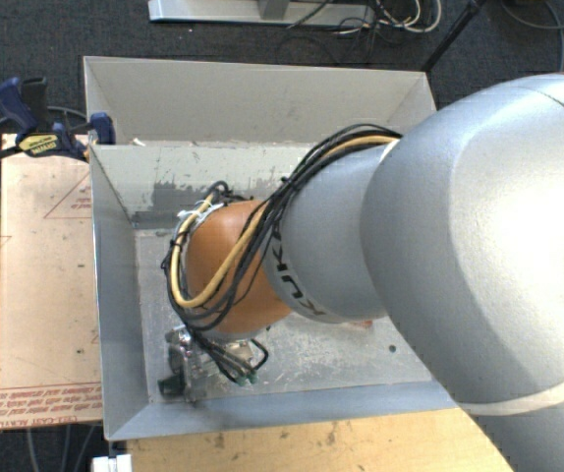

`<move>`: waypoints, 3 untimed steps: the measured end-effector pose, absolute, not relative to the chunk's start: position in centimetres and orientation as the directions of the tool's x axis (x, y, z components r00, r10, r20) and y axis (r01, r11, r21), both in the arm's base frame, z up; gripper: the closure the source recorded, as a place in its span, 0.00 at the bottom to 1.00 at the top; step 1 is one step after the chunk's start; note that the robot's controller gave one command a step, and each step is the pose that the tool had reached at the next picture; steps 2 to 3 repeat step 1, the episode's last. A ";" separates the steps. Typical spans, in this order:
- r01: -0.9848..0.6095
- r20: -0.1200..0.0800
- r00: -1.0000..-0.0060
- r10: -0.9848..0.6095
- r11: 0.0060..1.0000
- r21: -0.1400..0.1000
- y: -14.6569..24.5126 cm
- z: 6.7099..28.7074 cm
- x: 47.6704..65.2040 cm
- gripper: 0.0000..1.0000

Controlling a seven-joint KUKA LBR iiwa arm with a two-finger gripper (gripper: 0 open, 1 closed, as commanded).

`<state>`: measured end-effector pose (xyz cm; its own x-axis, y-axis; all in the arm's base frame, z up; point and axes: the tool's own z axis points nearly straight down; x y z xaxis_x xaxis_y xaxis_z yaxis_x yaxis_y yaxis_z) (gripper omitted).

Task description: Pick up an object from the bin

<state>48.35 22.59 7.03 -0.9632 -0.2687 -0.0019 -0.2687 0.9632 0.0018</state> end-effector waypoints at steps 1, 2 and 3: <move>-0.243 -0.010 -0.970 -0.243 0.970 0.002 22.1 22.1 48.5 1.00; -0.243 -0.010 -0.970 -0.243 0.970 0.002 22.1 22.1 48.5 1.00; -0.243 -0.010 -0.970 -0.243 0.970 0.002 22.1 22.1 48.5 1.00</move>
Offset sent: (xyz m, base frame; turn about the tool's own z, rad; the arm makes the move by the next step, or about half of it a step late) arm -0.0005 -0.0060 0.1469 0.0276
